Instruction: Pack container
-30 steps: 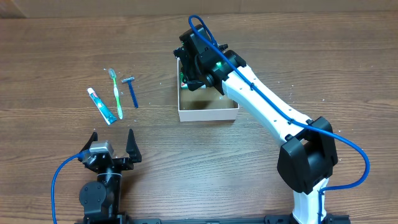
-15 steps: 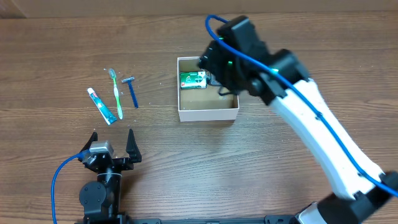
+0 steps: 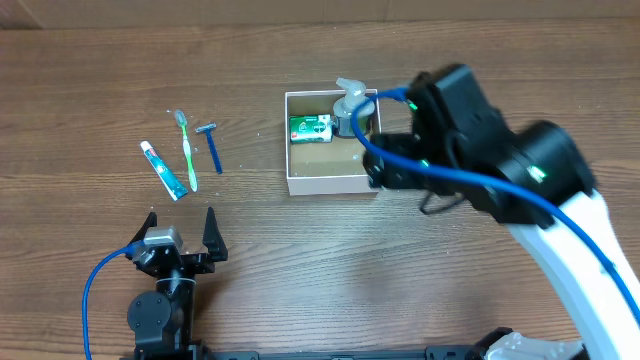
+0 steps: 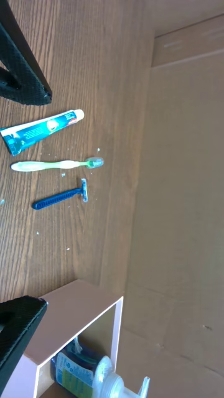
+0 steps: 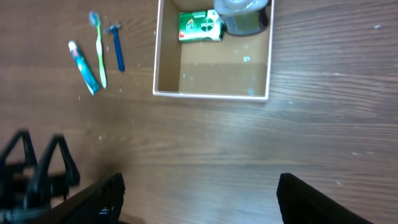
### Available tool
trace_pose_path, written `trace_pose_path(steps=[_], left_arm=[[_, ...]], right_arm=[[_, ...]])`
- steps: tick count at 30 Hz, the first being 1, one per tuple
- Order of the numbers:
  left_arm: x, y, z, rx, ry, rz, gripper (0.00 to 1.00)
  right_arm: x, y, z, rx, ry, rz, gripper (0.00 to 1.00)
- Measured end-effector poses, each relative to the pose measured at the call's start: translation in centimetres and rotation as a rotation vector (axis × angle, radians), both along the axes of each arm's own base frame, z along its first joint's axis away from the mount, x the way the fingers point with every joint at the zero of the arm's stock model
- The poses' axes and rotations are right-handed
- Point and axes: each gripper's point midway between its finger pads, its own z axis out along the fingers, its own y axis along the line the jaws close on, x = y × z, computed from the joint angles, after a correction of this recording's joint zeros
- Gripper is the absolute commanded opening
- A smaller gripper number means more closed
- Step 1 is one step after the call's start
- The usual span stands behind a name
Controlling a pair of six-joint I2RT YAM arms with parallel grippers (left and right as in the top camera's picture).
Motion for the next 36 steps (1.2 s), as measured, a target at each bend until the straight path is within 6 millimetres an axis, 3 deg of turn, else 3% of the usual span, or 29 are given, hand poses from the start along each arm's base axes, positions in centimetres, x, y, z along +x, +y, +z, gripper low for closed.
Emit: trace_pose_path(steps=[6, 7, 10, 11, 12, 15, 36], left_arm=[[0.0, 0.0, 0.0, 0.0, 0.0, 0.0, 1.0], [0.0, 0.0, 0.0, 0.0, 0.0, 0.0, 1.0], [0.0, 0.0, 0.0, 0.0, 0.0, 0.0, 1.0], [0.0, 0.0, 0.0, 0.0, 0.0, 0.0, 1.0], [0.0, 0.0, 0.0, 0.0, 0.0, 0.0, 1.0], [0.0, 0.0, 0.0, 0.0, 0.0, 0.0, 1.0], [0.0, -0.2, 0.1, -0.005, -0.003, -0.009, 1.0]], right_arm=[[-3.9, -1.0, 2.7, 0.024, -0.085, 0.092, 0.83], [-5.4, -1.4, 3.2, 0.035, -0.111, 0.116, 0.83], [-7.1, -2.1, 2.3, 0.033, -0.125, 0.14, 0.86], [-7.6, -2.4, 1.6, 0.024, -0.116, 0.146, 0.96], [-7.9, -2.6, 1.2, 0.018, -0.108, 0.145, 1.0], [-8.3, -3.2, 0.1, -0.008, -0.09, 0.145, 1.0], [-8.0, -3.0, -1.0, -0.041, -0.05, 0.145, 1.0]])
